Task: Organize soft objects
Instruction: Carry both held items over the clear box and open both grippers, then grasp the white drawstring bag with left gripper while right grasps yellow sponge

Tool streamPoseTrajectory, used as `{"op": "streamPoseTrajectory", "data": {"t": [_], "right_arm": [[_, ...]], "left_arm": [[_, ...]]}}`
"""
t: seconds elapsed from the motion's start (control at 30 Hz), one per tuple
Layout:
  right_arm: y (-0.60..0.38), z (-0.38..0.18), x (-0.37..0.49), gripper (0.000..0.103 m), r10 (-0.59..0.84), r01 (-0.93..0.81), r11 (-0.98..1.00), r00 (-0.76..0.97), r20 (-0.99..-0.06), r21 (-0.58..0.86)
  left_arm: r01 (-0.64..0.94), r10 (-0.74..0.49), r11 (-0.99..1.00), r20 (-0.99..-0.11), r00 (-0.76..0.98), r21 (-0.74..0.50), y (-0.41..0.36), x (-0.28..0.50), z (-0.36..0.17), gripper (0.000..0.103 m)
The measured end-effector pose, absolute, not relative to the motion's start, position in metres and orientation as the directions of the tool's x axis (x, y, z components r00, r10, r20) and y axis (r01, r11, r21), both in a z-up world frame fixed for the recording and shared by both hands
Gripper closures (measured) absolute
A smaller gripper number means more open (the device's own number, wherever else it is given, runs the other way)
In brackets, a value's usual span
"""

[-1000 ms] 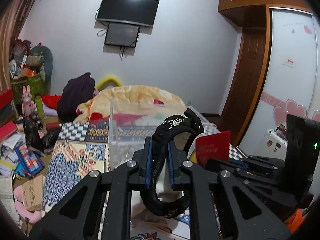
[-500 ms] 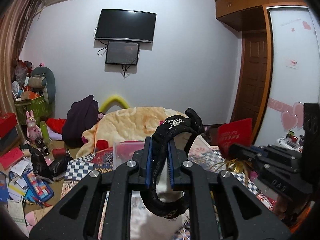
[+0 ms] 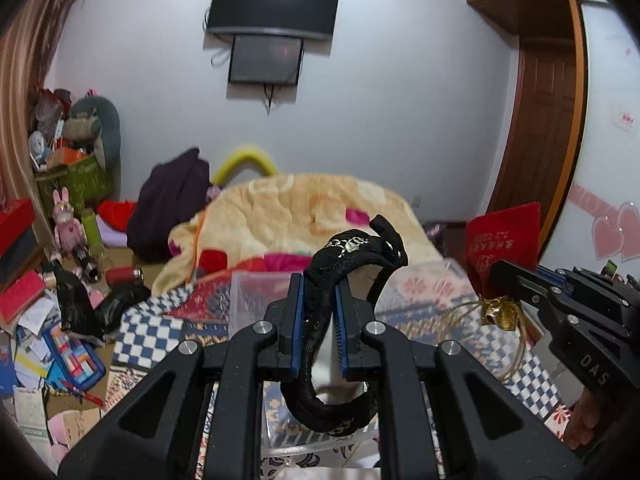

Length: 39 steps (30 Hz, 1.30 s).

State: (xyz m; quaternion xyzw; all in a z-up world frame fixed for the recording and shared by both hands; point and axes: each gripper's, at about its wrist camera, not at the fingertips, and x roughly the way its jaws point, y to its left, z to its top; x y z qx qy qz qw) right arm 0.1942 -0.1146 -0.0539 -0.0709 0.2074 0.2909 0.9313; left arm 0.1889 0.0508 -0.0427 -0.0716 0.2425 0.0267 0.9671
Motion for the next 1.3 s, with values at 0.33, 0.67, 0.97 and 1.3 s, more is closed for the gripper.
{"op": "streamPoseTrajectory", "data": {"t": [0.33,0.67,0.97,1.3], "right_arm": [[-0.098,-0.089,0.220,0.096,0.512,-0.608,0.793,0.627,-0.587,0.042],[-0.099,-0.096,0.224,0.084,0.495,-0.626,0.778,0.555,-0.669,0.056],[-0.118,-0.067,0.204,0.048,0.517,-0.610,0.791,0.627,-0.583,0.046],[-0.144,-0.056,0.174,0.033,0.514,-0.589,0.808,0.700,-0.495,0.007]], "left_arm": [[-0.066,0.012,0.995,-0.580,0.814,-0.072,0.039,0.203,-0.078,0.090],[-0.056,-0.020,0.993,-0.612,0.790,-0.105,0.047,0.203,-0.080,0.085],[-0.057,-0.021,0.991,-0.554,0.832,-0.122,0.052,0.174,-0.061,0.058],[-0.043,0.024,0.999,-0.454,0.891,-0.032,0.039,0.123,-0.044,0.015]]}}
